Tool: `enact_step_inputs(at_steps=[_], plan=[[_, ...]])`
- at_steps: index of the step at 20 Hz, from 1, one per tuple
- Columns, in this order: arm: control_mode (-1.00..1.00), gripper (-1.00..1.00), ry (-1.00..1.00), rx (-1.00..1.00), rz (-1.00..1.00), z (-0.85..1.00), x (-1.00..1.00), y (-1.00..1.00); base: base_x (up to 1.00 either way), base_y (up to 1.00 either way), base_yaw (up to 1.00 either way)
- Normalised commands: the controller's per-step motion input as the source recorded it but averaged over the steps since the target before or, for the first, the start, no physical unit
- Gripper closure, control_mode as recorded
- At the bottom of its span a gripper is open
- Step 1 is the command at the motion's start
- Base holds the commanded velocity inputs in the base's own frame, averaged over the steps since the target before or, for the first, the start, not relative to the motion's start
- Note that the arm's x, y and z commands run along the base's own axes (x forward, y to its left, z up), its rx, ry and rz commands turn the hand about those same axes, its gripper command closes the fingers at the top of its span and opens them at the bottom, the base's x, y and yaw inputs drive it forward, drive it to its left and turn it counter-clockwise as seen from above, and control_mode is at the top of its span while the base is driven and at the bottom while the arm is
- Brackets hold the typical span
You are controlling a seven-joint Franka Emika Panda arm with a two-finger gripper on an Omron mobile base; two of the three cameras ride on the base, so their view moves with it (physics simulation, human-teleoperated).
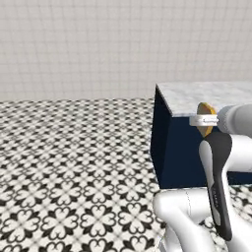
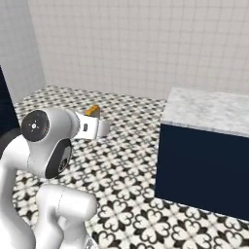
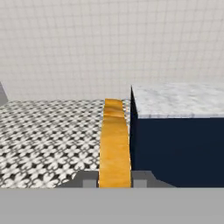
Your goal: Start the toaster. Once the lever pops up, take the bread to the plate on the dining counter.
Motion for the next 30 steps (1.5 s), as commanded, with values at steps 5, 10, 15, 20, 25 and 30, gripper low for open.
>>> enact_step_inputs(at_steps=[5, 10, 15, 20, 25, 30], plan=[[1.00, 1.00, 0.00, 0.00, 0.00, 0.00, 0.00, 0.00, 1.00, 0.92, -0.23], [1.00, 1.00, 0.00, 0.00, 0.00, 0.00, 0.00, 0.00, 1.00, 0.87, -0.43], [1.00, 1.00, 0.00, 0.00, 0.00, 0.00, 0.00, 0.00, 1.00, 0.90, -0.44], [1.00, 1.00, 0.00, 0.00, 0.00, 0.00, 0.00, 0.00, 1.00, 0.91, -0.43], [1.00, 1.00, 0.00, 0.00, 0.00, 0.00, 0.00, 0.00, 1.00, 0.93, -0.47], [1.00, 1.00, 0.00, 0.00, 0.00, 0.00, 0.00, 0.00, 1.00, 0.98, -0.54]])
